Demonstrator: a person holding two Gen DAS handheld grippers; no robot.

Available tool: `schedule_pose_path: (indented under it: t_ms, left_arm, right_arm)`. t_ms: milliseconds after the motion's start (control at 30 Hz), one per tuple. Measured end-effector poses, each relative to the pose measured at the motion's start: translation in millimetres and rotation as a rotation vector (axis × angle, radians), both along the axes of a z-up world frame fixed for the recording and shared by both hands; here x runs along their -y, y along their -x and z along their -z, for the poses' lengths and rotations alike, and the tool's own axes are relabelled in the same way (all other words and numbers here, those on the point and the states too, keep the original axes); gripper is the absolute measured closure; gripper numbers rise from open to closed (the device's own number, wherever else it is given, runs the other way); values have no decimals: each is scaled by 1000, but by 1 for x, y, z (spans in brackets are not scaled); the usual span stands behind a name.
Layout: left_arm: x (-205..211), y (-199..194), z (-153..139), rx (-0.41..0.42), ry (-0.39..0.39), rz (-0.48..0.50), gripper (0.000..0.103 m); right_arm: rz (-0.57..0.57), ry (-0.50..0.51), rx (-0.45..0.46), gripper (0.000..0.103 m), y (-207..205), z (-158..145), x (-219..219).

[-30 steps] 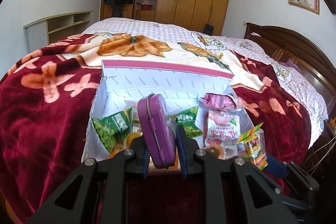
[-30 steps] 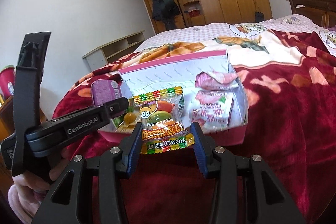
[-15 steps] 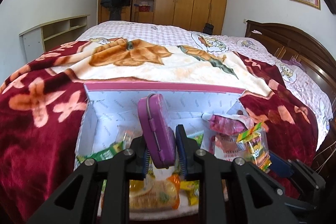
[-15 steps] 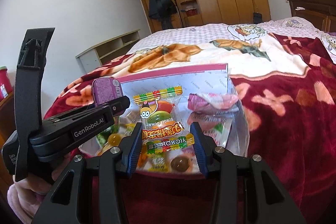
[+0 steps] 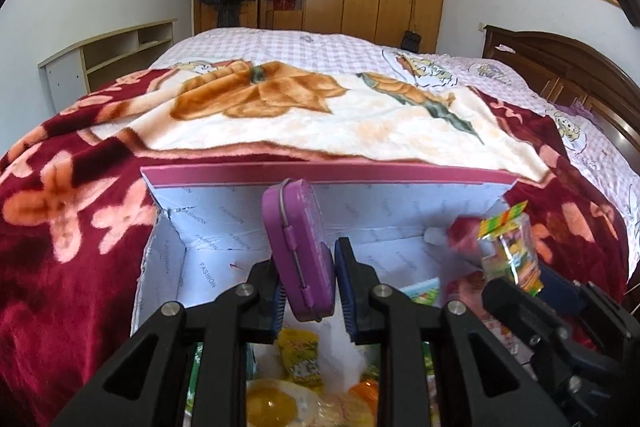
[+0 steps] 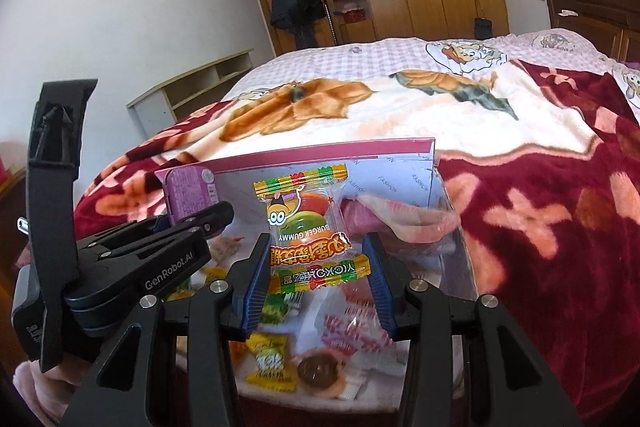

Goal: Organize snacks
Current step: 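Carry the purple tin and gummy pack up over the pink box, then lower the tin and gummy pack into the box and open both tools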

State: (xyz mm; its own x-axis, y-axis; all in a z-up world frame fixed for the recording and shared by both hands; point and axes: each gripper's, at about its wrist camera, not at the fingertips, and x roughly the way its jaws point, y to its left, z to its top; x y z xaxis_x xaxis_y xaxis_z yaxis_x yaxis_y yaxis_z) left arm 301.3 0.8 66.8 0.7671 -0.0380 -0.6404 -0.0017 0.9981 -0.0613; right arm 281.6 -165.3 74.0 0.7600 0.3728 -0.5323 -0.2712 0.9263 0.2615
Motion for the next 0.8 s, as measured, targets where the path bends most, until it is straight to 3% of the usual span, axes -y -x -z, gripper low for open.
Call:
schedule_pose_path:
  t_ms: [300, 633, 800]
  left_arm:
    - [-11, -12, 26, -72, 34, -28, 79]
    - [-11, -11, 29, -74, 22, -39, 57]
    - [-13, -12, 28, -78, 38, -50, 51]
  right_arm:
    - [-23, 32, -41, 57, -21, 21, -10]
    - [6, 34, -40, 55, -30, 31, -12]
    - [25, 1, -98, 53, -38, 42, -6]
